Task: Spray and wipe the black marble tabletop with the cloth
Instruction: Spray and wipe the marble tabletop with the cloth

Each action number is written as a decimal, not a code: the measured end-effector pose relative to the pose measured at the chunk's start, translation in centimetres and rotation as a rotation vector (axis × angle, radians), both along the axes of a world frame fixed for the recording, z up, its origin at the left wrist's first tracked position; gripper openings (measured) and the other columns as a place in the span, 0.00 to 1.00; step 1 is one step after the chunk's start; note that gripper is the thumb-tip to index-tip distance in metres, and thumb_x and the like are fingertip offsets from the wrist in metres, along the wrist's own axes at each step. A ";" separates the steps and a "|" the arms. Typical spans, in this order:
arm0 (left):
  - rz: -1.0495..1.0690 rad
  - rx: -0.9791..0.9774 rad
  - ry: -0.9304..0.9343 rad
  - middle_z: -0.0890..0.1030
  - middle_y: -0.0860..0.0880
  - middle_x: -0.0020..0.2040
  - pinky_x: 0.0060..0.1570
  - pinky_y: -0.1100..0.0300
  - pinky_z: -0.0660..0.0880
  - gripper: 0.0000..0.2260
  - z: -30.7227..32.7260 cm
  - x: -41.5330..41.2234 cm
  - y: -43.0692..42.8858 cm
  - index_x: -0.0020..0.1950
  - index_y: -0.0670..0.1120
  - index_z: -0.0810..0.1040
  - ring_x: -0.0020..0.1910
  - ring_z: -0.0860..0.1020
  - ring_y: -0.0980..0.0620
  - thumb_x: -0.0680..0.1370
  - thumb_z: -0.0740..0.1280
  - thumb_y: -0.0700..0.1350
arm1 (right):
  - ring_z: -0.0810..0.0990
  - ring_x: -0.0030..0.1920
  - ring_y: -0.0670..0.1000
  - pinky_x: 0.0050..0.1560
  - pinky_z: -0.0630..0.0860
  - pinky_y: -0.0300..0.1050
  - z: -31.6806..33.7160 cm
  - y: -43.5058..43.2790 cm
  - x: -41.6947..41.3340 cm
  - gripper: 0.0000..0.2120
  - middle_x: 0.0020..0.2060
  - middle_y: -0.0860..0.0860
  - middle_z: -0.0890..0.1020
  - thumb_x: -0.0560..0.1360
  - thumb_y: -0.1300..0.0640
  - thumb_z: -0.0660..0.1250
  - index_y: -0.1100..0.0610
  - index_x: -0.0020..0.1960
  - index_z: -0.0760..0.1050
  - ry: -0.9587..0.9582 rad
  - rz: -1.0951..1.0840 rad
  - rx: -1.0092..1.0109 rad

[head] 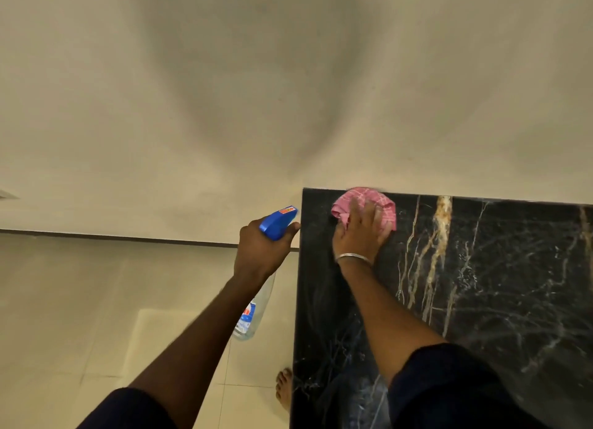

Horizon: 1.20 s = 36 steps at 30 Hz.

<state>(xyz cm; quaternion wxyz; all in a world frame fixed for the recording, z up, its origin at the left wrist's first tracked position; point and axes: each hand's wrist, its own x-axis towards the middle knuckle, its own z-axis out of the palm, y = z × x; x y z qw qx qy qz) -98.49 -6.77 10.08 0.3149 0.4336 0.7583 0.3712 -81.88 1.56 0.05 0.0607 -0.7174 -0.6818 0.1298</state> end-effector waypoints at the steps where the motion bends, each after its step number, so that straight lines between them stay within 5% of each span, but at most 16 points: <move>1: 0.009 0.000 0.005 0.71 0.53 0.27 0.31 0.67 0.68 0.10 0.0 -0.1 -0.3 0.39 0.50 0.73 0.26 0.70 0.55 0.75 0.72 0.51 | 0.48 0.78 0.60 0.74 0.42 0.65 -0.1 -0.7 -1.7 0.31 0.79 0.56 0.52 0.80 0.44 0.56 0.47 0.80 0.50 -0.017 0.104 -0.014; 5: 0.023 0.008 0.005 0.69 0.53 0.26 0.30 0.66 0.66 0.11 0.2 -0.1 -1.3 0.39 0.48 0.73 0.25 0.67 0.55 0.74 0.72 0.50 | 0.49 0.79 0.57 0.75 0.44 0.64 0.1 -2.2 -4.1 0.29 0.79 0.53 0.54 0.80 0.41 0.45 0.46 0.79 0.50 -0.046 0.427 -0.031; 8: 0.015 0.004 0.008 0.70 0.52 0.27 0.31 0.65 0.68 0.11 0.3 -0.1 -1.6 0.42 0.46 0.75 0.26 0.69 0.55 0.75 0.71 0.51 | 0.50 0.79 0.57 0.76 0.43 0.61 0.2 -1.7 -0.2 0.28 0.79 0.53 0.55 0.81 0.46 0.53 0.47 0.79 0.52 -0.085 0.606 -0.034; 14: -0.016 0.006 0.002 0.72 0.52 0.29 0.33 0.66 0.69 0.10 1.4 0.8 -1.8 0.45 0.45 0.74 0.28 0.72 0.54 0.76 0.70 0.50 | 0.59 0.76 0.59 0.74 0.54 0.64 0.1 -0.9 10.9 0.31 0.76 0.55 0.64 0.76 0.41 0.44 0.47 0.77 0.60 -0.075 0.184 0.000; 19: -0.013 -0.002 -0.014 0.72 0.52 0.29 0.33 0.69 0.68 0.09 1.8 1.7 -2.9 0.45 0.45 0.74 0.28 0.72 0.54 0.76 0.70 0.49 | 0.56 0.76 0.61 0.73 0.52 0.64 0.9 -1.8 9.8 0.28 0.78 0.55 0.59 0.79 0.46 0.58 0.46 0.78 0.58 -0.071 -0.091 -0.043; 26: 0.005 0.010 0.000 0.70 0.51 0.27 0.32 0.65 0.69 0.11 1.8 1.6 -5.0 0.38 0.49 0.73 0.26 0.69 0.54 0.75 0.71 0.50 | 0.58 0.75 0.61 0.71 0.56 0.64 2.4 -7.4 -1.6 0.27 0.77 0.55 0.60 0.80 0.41 0.54 0.43 0.78 0.55 -0.088 0.352 -0.082; 30: -0.016 0.005 0.039 0.70 0.52 0.27 0.32 0.64 0.68 0.11 2.1 1.6 -5.6 0.41 0.46 0.74 0.27 0.69 0.55 0.75 0.71 0.51 | 0.57 0.76 0.60 0.70 0.59 0.63 2.7 -8.1 -1.4 0.28 0.78 0.55 0.57 0.80 0.40 0.55 0.43 0.78 0.54 -0.189 0.559 -0.116; 36: -0.045 -0.010 0.036 0.72 0.52 0.28 0.32 0.67 0.69 0.10 2.6 2.2 -5.8 0.43 0.47 0.73 0.28 0.71 0.54 0.76 0.70 0.51 | 0.58 0.74 0.61 0.67 0.63 0.62 3.1 -5.6 8.6 0.26 0.76 0.51 0.61 0.80 0.44 0.58 0.43 0.77 0.59 -0.124 0.245 -0.085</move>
